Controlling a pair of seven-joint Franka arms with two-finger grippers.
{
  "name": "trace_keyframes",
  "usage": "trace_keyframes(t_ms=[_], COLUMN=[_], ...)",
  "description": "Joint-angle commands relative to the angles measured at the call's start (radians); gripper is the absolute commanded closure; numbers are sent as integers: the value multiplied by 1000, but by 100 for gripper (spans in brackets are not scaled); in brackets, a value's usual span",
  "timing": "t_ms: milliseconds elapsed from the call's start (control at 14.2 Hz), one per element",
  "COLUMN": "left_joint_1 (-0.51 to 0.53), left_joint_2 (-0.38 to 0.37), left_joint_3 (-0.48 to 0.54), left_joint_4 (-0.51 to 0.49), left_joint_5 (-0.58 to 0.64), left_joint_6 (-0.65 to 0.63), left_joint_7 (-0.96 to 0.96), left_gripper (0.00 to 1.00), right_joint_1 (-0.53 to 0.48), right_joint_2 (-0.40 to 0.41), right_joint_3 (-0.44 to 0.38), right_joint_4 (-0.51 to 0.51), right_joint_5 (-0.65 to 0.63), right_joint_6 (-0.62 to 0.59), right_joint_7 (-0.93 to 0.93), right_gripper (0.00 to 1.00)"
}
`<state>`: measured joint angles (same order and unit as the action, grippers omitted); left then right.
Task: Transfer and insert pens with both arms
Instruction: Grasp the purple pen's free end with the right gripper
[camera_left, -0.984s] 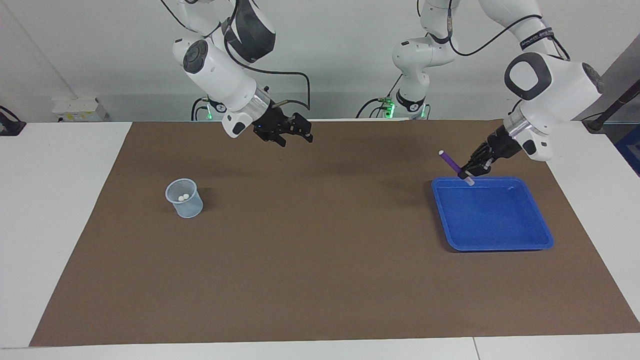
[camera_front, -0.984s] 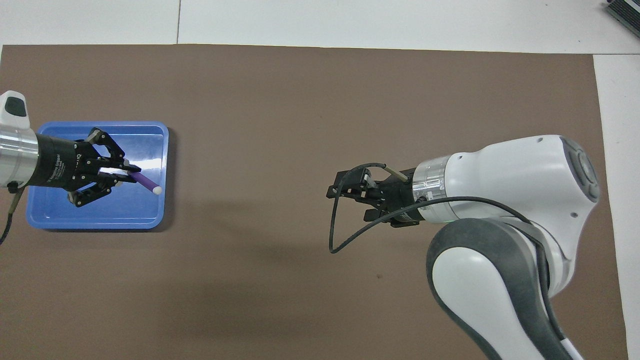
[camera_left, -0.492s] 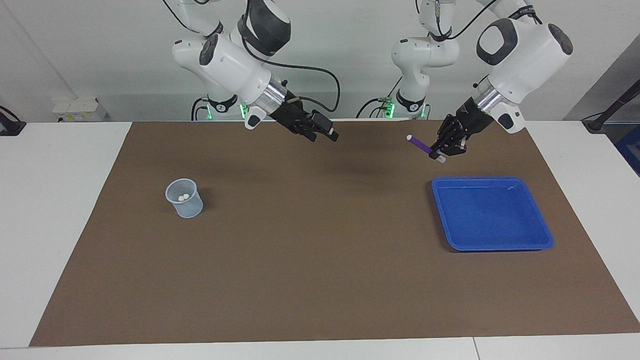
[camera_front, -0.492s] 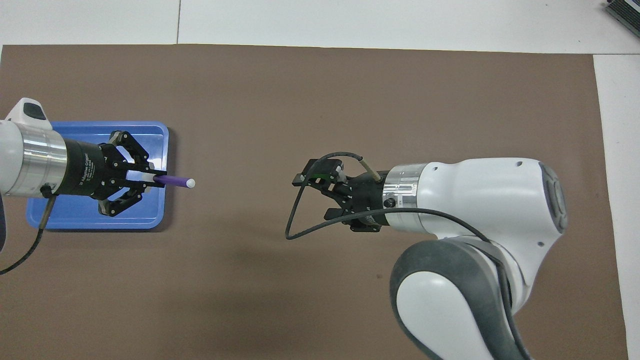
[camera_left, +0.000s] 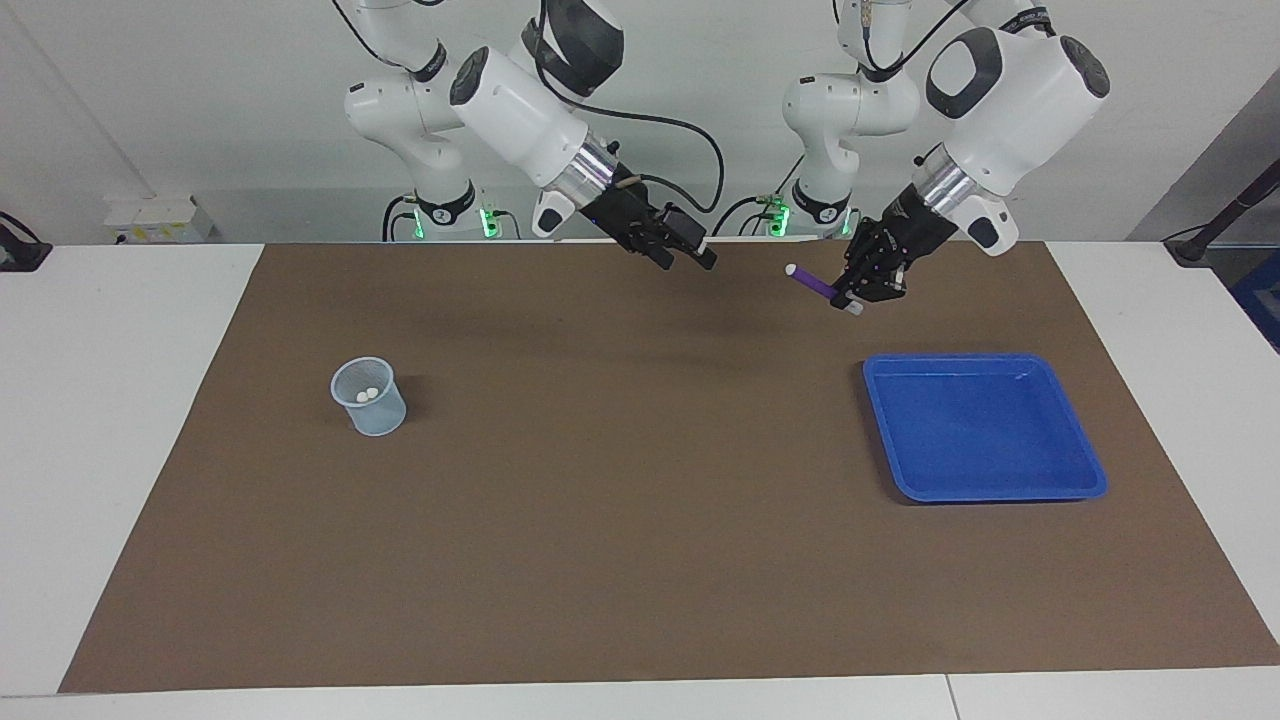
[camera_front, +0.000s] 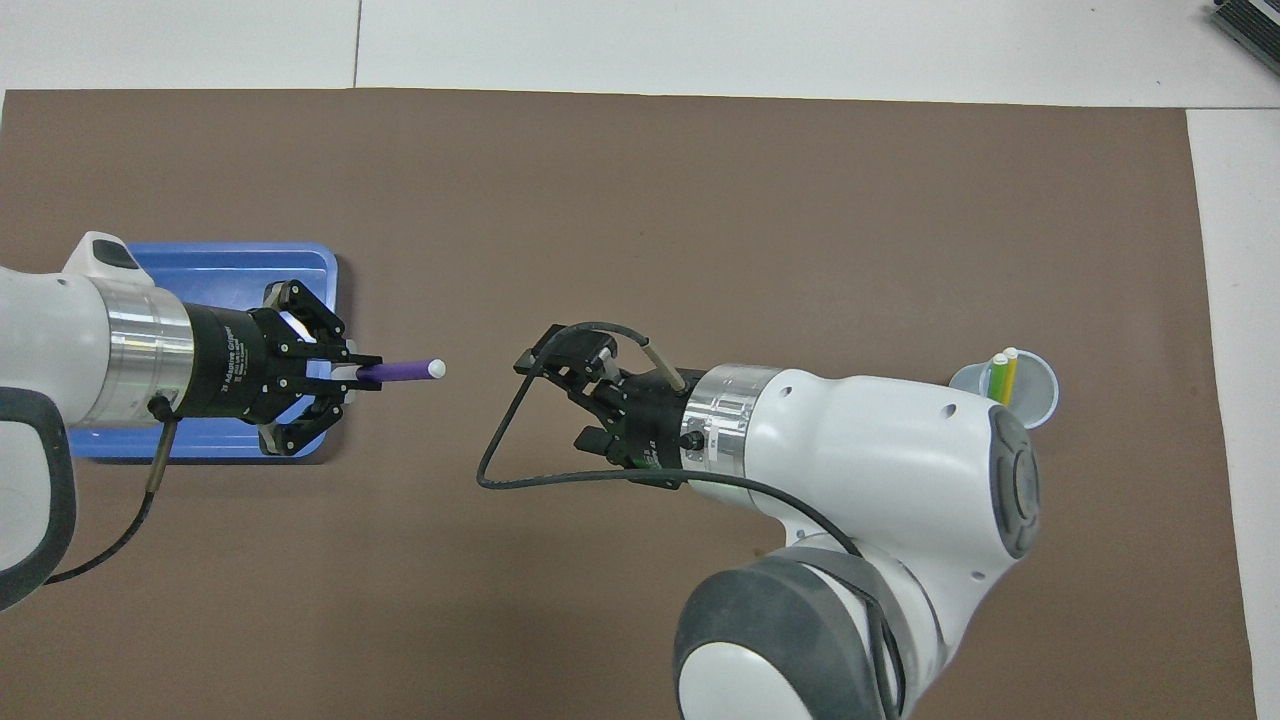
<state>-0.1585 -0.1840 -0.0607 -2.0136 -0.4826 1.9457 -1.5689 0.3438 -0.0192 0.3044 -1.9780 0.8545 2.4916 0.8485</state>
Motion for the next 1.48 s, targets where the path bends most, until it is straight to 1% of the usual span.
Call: trace_keyframes(t_ms=[0,211,422,633,773,914,984,1125,1195,1406], left_joint_1=[-51,-68,-68,-72,-76,-76,-76,-76,-76,-75], left_joint_2=[-57,-78,-86,-88,-89,-91,-95,-95,-97,-98], left_joint_3=[15,15,15,15,15,15,15,15,15,15], left_joint_4=[-77,-102,-103,-106,-106,-106,-106,-108,-108,-108], left_joint_5=[-16,-16,-16,-16,-14,-14,-14,-14,-14,-14], left_joint_6=[71,99,98,98,93,91,91,88,85,84], left_joint_7=[-83,-125,-137,-137,-134,-134,-134,-132,-131,-129], left_gripper=[100,100,100,100,100,100,100,100,100,100], right_joint_1=[33,93,136,193,198,199,201,198,192,185], right_joint_2=[19,57,91,162,166,168,168,174,177,185], right_joint_3=[1,1,1,1,1,1,1,1,1,1], right_joint_4=[22,51,64,120,125,128,126,123,125,125], right_joint_5=[28,28,26,26,26,26,26,26,26,24], right_joint_6=[67,212,243,360,378,380,380,380,380,380], right_joint_7=[21,106,101,122,133,135,127,115,115,103], right_gripper=[0,0,0,0,0,12,16,35,37,37])
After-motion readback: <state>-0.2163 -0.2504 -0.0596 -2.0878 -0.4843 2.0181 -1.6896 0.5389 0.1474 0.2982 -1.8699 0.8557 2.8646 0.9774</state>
